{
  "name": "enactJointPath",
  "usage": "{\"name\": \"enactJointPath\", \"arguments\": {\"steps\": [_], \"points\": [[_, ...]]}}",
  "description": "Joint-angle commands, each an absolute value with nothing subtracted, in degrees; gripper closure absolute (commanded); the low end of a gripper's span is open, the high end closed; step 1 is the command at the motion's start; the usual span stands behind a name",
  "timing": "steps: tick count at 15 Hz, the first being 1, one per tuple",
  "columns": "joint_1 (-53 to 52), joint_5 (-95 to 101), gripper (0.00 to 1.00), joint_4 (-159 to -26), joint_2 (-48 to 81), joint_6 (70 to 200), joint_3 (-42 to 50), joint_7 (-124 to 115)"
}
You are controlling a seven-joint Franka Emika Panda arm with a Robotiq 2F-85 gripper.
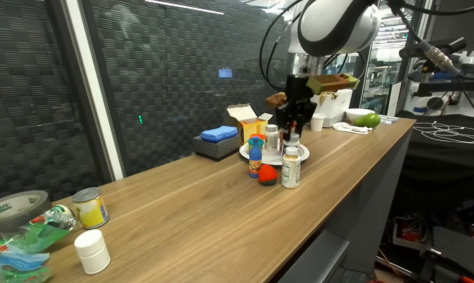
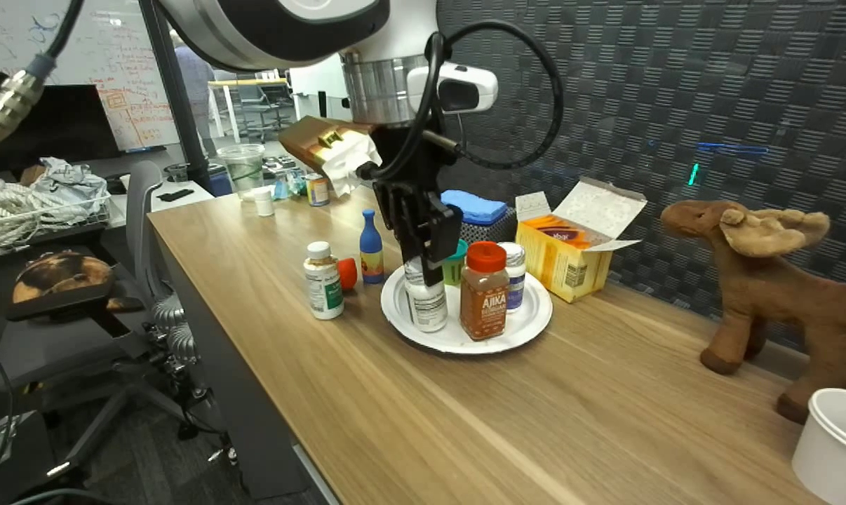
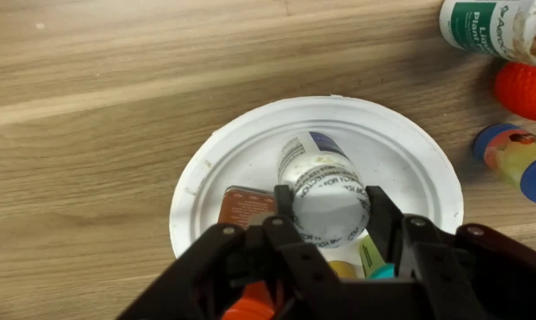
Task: Place the containers and the orange toy on the white plate
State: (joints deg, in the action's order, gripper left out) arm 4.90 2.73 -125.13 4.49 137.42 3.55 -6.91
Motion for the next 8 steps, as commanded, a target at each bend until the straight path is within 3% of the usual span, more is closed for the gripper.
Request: {"name": "enactJointPath", "arguments": {"steps": [1, 5, 8], "points": [[4.54, 2.06, 0.3, -123.81, 4.3, 136.05, 3.74, -5.08], [3.72, 4.0, 0.01, -125.4, -0.47, 132.78, 3.34, -7.25], [2.85, 4.03, 0.0, -127.64, -5.45, 129.83, 2.45, -9.45]]}}
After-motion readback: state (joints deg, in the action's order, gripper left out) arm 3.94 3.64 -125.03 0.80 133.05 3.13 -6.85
